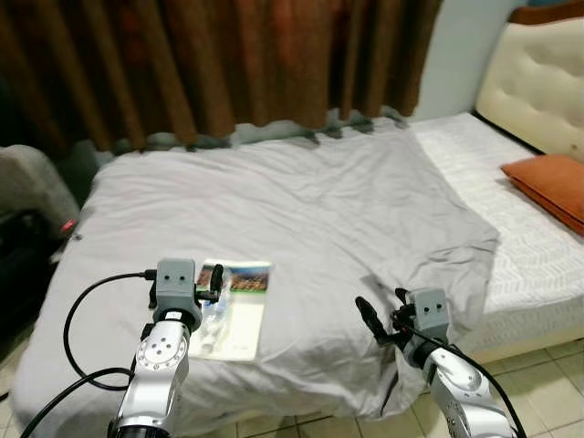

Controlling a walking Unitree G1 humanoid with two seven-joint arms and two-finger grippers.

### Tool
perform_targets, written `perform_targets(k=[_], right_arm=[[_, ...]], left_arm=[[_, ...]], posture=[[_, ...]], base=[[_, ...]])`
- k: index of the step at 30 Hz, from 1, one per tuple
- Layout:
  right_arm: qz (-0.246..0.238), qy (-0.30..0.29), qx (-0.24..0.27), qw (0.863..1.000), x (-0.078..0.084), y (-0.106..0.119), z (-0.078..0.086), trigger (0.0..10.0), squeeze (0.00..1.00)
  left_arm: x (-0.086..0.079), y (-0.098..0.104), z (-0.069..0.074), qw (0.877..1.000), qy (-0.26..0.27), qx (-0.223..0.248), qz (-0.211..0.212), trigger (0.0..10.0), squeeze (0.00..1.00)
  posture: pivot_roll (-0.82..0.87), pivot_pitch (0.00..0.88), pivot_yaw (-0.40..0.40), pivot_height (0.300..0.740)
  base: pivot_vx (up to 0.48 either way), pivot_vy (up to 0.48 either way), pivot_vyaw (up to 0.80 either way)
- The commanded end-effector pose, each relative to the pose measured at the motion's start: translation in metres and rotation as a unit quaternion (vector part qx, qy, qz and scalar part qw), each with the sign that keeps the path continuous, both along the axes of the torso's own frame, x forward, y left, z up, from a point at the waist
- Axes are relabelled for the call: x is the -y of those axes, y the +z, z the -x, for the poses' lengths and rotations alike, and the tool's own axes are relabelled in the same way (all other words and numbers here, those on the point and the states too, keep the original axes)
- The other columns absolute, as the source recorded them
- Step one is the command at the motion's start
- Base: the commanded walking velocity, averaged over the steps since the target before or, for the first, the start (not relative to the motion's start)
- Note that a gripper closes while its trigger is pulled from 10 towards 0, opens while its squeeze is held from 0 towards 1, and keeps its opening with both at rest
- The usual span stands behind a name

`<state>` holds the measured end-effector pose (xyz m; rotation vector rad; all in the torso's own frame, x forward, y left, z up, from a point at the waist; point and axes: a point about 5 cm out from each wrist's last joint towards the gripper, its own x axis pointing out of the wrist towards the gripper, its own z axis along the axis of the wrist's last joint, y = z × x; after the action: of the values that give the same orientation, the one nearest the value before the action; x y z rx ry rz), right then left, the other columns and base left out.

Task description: Clean up the room

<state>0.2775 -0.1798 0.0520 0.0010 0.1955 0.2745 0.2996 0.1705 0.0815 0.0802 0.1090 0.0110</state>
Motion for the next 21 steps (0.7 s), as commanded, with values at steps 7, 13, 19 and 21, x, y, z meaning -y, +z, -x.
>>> perform_targets(k=[7,13,19,21], right_arm=[[0.007,0.004,-0.006,1.000,0.001,0.000,-0.003,10.0,0.00],[0.012,0.024,-0.010,1.000,-0.002,-0.001,-0.001,10.0,0.00],[0.018,0.017,-0.027,0.999,-0.001,-0.008,0.002,10.0,0.00],[0.022,0.017,-0.031,0.999,0.000,-0.010,0.003,10.0,0.00]], left_arm=[[0.001,-0.004,0.000,1.000,0.008,-0.012,0.015,10.0,0.00],[-0.003,-0.009,0.002,0.999,0.022,-0.023,0.027,10.0,0.00],[-0.001,-0.014,-0.004,0.999,0.003,-0.041,0.020,10.0,0.00],[0.000,-0.016,-0.007,0.999,-0.009,-0.052,0.014,10.0,0.00]], posture=[[-0.02,0.015,0.024,0.740],[-0.02,0.015,0.020,0.740],[-0.02,0.028,0.015,0.740],[-0.03,0.030,0.020,0.740]], base=[[0.480,0.000,0.00],[0.424,0.120,0.17],[0.440,0.000,0.40],[0.231,0.000,0.00]])
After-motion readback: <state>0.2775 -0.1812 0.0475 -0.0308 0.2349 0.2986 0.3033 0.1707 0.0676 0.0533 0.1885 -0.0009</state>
